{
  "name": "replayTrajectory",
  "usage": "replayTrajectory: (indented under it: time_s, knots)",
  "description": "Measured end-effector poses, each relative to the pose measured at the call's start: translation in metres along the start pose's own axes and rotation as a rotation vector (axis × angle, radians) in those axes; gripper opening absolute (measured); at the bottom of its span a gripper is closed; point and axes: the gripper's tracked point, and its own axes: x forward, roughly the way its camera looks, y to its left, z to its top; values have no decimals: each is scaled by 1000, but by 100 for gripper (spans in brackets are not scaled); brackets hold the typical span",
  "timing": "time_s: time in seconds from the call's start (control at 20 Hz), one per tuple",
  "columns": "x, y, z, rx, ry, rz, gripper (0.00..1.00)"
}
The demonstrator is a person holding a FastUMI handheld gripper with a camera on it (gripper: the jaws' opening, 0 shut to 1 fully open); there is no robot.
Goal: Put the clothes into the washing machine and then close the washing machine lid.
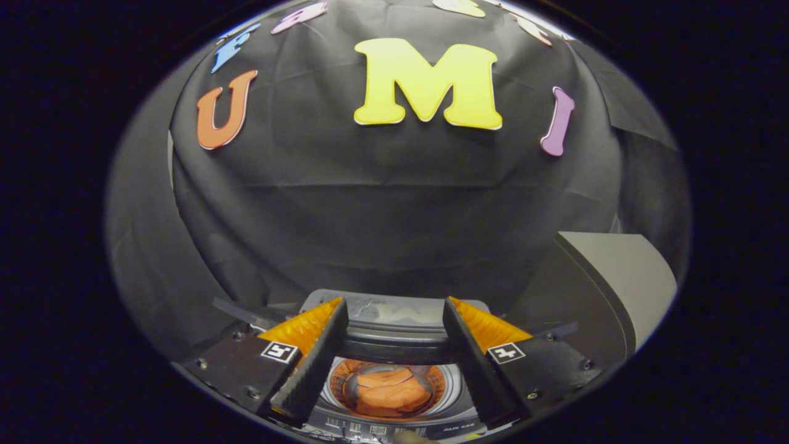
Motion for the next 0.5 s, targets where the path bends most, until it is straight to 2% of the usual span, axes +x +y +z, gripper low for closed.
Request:
replayTrajectory:
  time_s: [0.3,0.5]
  knots:
    - [3,4,-65,-46,176,18,98]
    - [5,5,-91,-70,249,27,98]
